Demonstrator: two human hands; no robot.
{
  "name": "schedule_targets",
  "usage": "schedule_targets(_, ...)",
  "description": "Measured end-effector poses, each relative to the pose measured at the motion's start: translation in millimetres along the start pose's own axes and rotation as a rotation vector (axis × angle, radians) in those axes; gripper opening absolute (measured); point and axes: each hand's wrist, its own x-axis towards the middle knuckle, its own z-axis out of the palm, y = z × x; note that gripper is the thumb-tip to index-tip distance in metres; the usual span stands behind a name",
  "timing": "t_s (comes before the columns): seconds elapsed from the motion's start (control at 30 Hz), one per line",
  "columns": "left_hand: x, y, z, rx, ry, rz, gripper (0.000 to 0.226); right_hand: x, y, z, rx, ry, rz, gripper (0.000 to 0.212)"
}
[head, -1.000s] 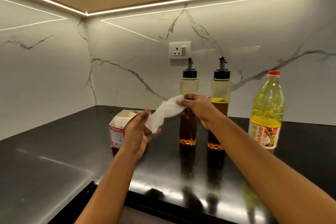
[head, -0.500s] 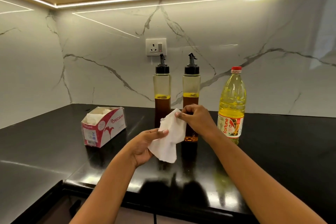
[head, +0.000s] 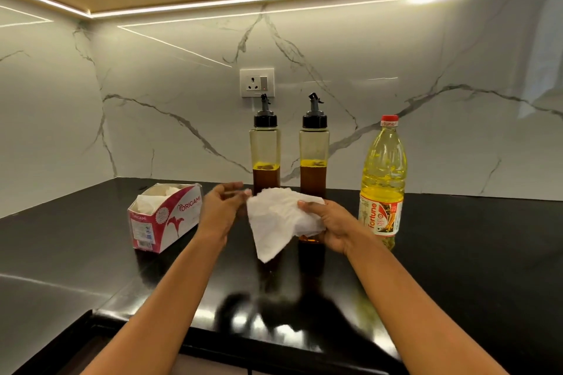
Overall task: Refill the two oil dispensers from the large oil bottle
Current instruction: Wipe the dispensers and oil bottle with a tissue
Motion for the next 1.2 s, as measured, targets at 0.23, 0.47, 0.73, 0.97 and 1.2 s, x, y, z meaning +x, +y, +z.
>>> schedule_targets(0.23,84,37,32,0.122,-0.250,0.194,0.102,14,17,-3,0.118,0.172,-0.091,0.036)
schedule_targets(0.47,105,22,35,0.058,-0.320,0.261,0.063,13,18,-4,-0.034,0.190,-0.268,0.027)
schedule_targets(0.73,56,42,6,0.173,-0.374,0.329,0.105,-8,16,23,-0.048,0.245,-0.346,0.023)
schedule_targets(0.97,53,103,-1,0.211,-0.321,0.413,0.025,-11,-55,92,-0.001,0.152,-0.380,0.044)
schedule_targets(1.2,55,99,-9,0.158,-0.339,0.380,0.026,-12,7,88,-0.269,0.003,-0.150,0.087)
